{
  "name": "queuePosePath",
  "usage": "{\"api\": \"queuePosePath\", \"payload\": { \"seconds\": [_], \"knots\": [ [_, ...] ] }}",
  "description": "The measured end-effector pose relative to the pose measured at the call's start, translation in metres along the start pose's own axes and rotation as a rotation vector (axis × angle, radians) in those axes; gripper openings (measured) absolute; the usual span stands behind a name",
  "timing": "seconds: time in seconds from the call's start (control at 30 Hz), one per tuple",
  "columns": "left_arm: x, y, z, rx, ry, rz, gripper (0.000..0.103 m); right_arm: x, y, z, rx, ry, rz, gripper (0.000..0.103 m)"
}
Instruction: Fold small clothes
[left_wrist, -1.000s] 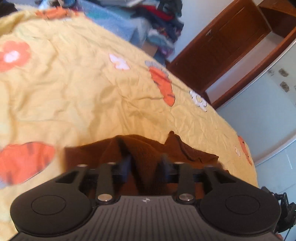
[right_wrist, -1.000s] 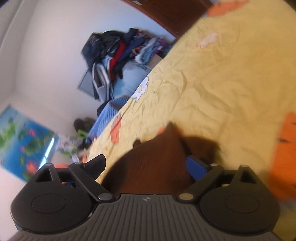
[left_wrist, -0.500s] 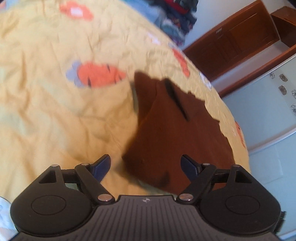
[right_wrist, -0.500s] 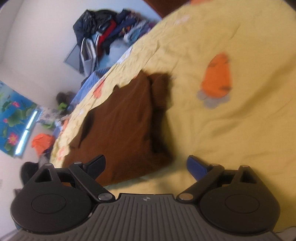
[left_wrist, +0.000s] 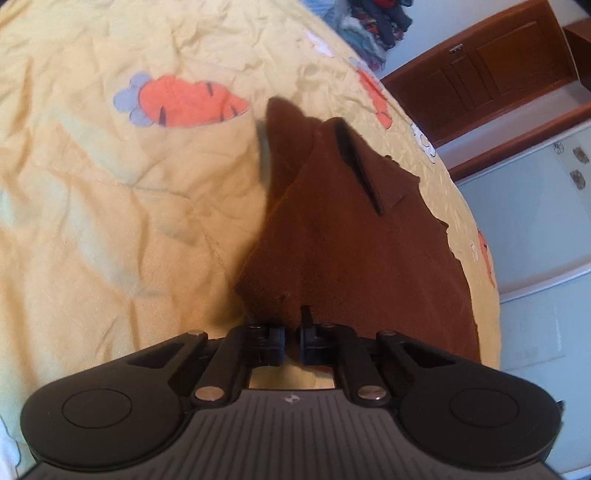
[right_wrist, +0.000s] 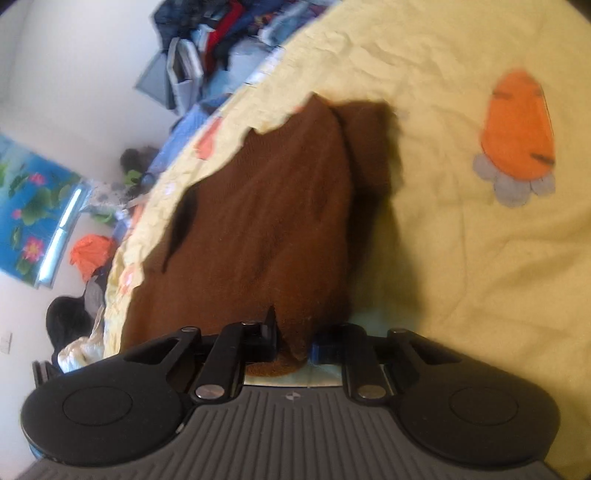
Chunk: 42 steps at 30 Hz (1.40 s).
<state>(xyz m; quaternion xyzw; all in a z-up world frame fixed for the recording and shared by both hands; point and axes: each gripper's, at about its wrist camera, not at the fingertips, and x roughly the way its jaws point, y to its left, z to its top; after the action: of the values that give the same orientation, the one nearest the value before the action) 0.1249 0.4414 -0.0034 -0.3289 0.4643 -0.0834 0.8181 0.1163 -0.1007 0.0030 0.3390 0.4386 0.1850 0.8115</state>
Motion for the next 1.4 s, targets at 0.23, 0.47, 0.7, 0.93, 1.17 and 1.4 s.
{"api": "queuePosePath", "payload": {
  "seconds": [0.23, 0.47, 0.7, 0.93, 1.17, 1.4],
  "knots": [
    [-0.061, -0.025, -0.048, 0.206, -0.028, -0.071, 0.004, -0.068, -0.007, -0.029, -0.042, -0.029, 0.044, 0.019],
    [-0.074, 0.01, -0.106, 0.33, 0.041, 0.004, 0.007, -0.093, -0.035, -0.064, 0.003, -0.025, -0.048, 0.05],
    [-0.128, -0.038, -0.052, 0.582, -0.411, 0.254, 0.022, -0.109, 0.003, -0.008, -0.173, -0.227, -0.139, 0.066],
    [0.009, -0.124, -0.054, 1.096, -0.284, 0.271, 0.083, -0.019, 0.024, 0.06, -0.232, -0.149, -0.194, 0.066],
    [0.075, -0.137, -0.053, 1.221, -0.176, 0.33, 0.062, 0.035, 0.039, 0.079, -0.342, -0.087, -0.281, 0.064],
    [0.067, -0.124, -0.021, 1.003, -0.2, 0.281, 0.007, 0.04, 0.039, 0.079, -0.388, -0.104, -0.245, 0.017]
  ]
}}
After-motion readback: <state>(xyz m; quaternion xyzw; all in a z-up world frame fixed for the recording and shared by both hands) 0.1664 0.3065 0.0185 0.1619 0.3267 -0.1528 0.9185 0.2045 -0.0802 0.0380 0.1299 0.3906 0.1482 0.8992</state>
